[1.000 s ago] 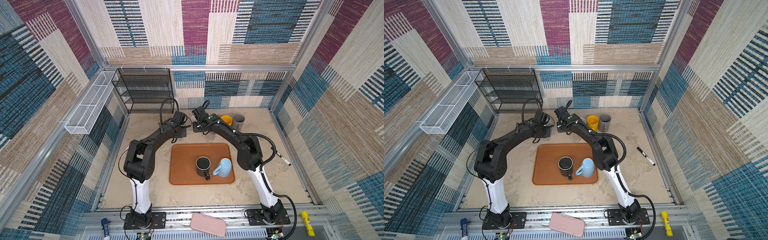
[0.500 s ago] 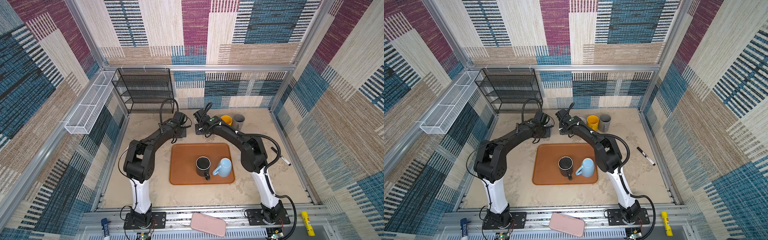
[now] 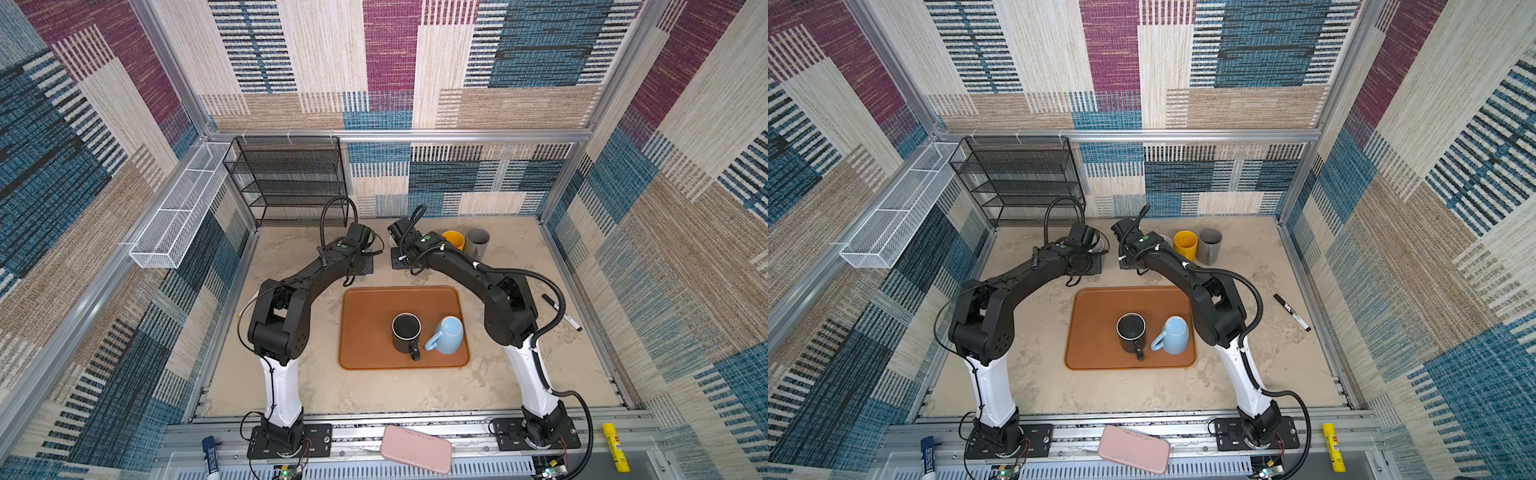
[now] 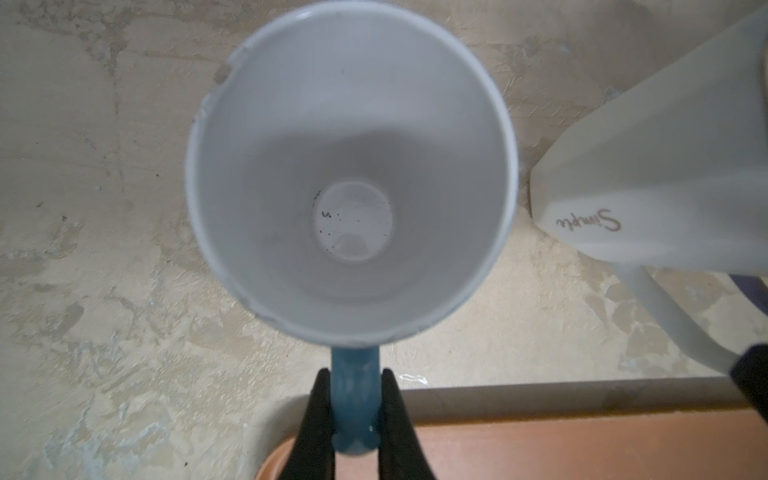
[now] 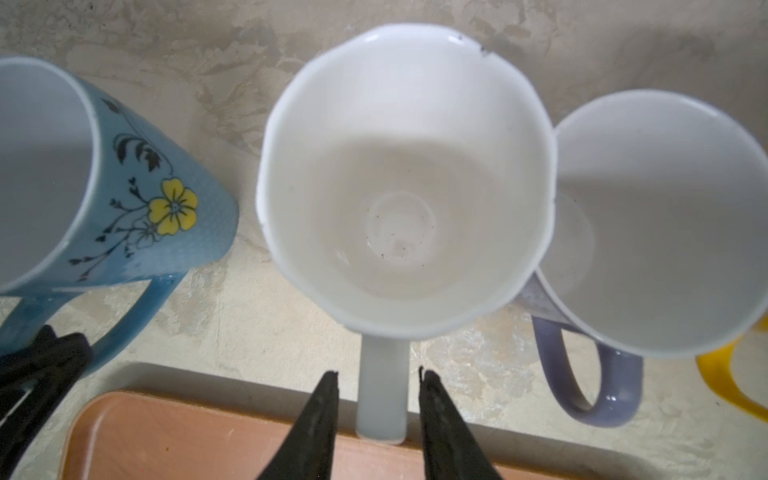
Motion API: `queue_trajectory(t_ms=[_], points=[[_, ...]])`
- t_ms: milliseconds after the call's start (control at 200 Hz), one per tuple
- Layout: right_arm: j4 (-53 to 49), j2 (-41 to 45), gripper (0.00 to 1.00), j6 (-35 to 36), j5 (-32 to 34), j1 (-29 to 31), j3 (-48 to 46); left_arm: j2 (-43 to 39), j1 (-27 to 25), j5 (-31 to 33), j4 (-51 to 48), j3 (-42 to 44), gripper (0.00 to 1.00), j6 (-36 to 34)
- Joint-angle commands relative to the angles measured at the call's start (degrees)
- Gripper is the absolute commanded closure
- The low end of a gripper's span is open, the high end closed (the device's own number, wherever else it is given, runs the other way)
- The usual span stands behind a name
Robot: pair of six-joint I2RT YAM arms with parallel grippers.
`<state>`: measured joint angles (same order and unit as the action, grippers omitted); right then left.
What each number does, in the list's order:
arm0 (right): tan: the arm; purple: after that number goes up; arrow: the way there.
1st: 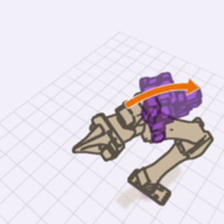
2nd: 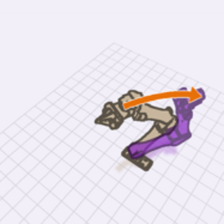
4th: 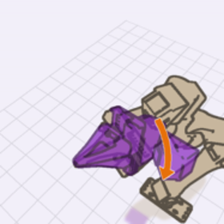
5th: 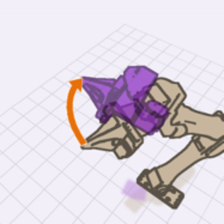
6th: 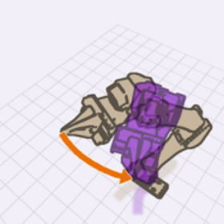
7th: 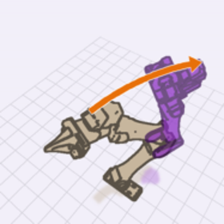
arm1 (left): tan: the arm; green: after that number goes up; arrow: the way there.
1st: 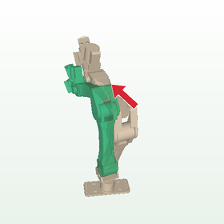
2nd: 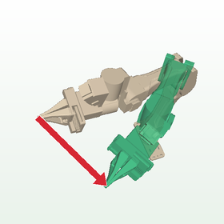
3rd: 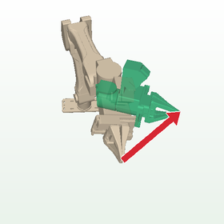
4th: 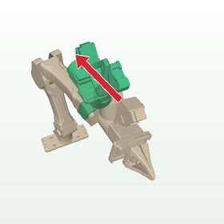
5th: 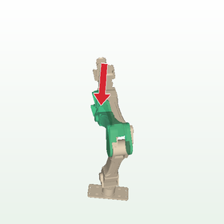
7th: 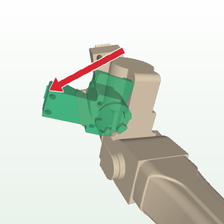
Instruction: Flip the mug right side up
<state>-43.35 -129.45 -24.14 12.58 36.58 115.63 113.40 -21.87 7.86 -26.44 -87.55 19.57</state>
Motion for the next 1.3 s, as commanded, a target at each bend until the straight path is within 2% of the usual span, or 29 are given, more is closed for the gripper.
queue_trajectory(t_ms=[0,561,1137,1297], points=[[-0.2,0.8,0.61,-0.4,0.4,0.0,0.1,0.1,0.1,-0.4,2.7,-0.4,0.95,-0.1],[4.0,11.6,0.59,1.2,-0.7,-1.2,-9.4,3.9,-1.5,-2.8,4.5,-3.6,0.95,0.4],[5.7,14.9,0.59,1.7,-0.9,-3.0,-13.9,5.2,-4.1,-1.3,1.5,-6.4,0.95,3.3],[6.3,15.5,0.59,1.9,-1.1,-3.1,-15.0,5.4,-4.4,-0.6,1.0,-6.7,0.89,3.9]])
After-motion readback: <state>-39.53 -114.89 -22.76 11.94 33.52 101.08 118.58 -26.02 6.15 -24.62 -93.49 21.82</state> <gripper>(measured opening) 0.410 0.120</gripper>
